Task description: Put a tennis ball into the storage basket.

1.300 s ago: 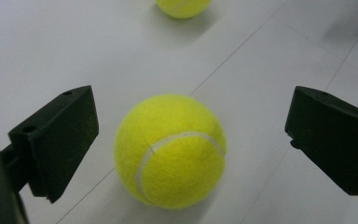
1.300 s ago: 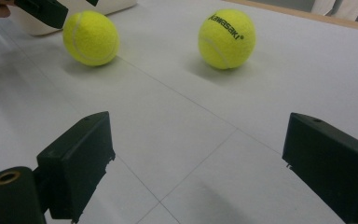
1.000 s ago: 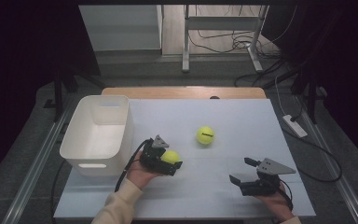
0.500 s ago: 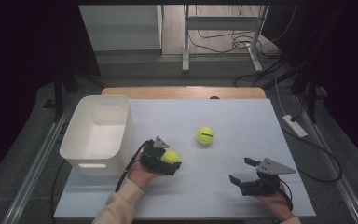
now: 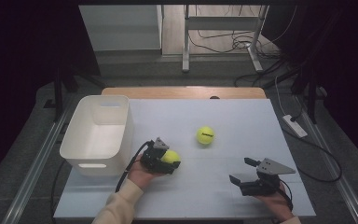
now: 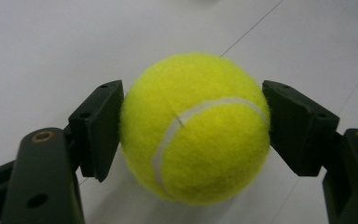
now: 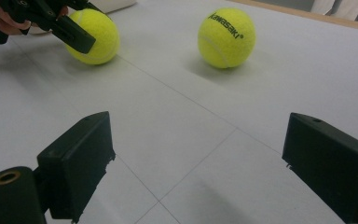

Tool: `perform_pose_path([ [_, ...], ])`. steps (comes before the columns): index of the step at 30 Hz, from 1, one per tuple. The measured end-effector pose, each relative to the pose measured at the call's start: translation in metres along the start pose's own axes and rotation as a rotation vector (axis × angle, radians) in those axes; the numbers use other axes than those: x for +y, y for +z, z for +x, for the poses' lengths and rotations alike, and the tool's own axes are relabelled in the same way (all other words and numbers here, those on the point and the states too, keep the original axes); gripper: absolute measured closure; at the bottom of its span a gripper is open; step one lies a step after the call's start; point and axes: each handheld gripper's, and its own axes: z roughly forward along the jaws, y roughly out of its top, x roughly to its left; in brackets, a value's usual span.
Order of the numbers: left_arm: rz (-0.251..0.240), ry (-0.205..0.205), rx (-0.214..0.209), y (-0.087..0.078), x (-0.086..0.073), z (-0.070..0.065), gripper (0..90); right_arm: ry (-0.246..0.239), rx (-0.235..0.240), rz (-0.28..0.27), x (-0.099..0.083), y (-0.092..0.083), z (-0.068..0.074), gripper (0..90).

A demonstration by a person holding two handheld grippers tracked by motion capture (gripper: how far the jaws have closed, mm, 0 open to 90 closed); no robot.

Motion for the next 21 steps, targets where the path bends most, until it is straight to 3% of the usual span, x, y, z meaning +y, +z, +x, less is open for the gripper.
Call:
perform_pose_path([
  [7,-0.004,0.014,0.000,-0.002,0.000,0.000,26.5,-0.001,0.000,0.000,0.000,0.000,0.000,8.6],
  [21,-0.130,-0.004,-0.026,-0.026,0.003,0.000,26.6,-0.004,-0.002,0.003,0.000,0.000,0.000,8.7],
])
